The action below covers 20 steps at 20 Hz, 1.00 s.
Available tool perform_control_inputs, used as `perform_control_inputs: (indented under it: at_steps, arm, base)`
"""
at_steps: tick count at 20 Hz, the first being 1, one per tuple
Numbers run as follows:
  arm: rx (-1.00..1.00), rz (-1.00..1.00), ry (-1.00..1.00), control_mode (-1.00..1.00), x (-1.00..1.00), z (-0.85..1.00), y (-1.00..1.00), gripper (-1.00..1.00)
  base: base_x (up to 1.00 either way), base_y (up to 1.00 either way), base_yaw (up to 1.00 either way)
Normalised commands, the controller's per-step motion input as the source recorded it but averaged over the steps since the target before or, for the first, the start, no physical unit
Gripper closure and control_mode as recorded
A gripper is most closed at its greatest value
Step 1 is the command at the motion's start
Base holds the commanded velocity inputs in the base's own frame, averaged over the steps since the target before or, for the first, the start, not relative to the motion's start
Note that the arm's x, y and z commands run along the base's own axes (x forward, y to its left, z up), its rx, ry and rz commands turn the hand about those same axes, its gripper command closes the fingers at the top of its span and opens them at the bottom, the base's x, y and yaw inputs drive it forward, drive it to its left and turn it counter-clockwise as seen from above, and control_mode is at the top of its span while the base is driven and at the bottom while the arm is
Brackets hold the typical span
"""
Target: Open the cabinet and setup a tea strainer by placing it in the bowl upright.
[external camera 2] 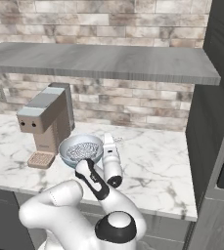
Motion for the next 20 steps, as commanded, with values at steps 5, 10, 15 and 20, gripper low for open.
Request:
perform_control_inputs:
  at_steps: [5, 10, 15, 20]
  arm:
    - [0.00, -0.03, -0.01, -1.00, -0.03, 0.05, 0.00, -1.00]
    - [0.00, -0.04, 0.00, -1.00, -0.26, 0.21, 0.00, -1.00]
    - [0.00, -0.04, -0.02, -1.00, -0.77, 0.39, -0.16, -1.00]
    - [0.00, -0.01, -0.09, -1.00, -1.00, 0.74, -0.07, -1.00]
  base:
    - [0.00, 0.00, 0.00]
    - [0.00, 0.00, 0.00]
    - [0.00, 0.00, 0.00]
    - [0.00, 0.00, 0.00]
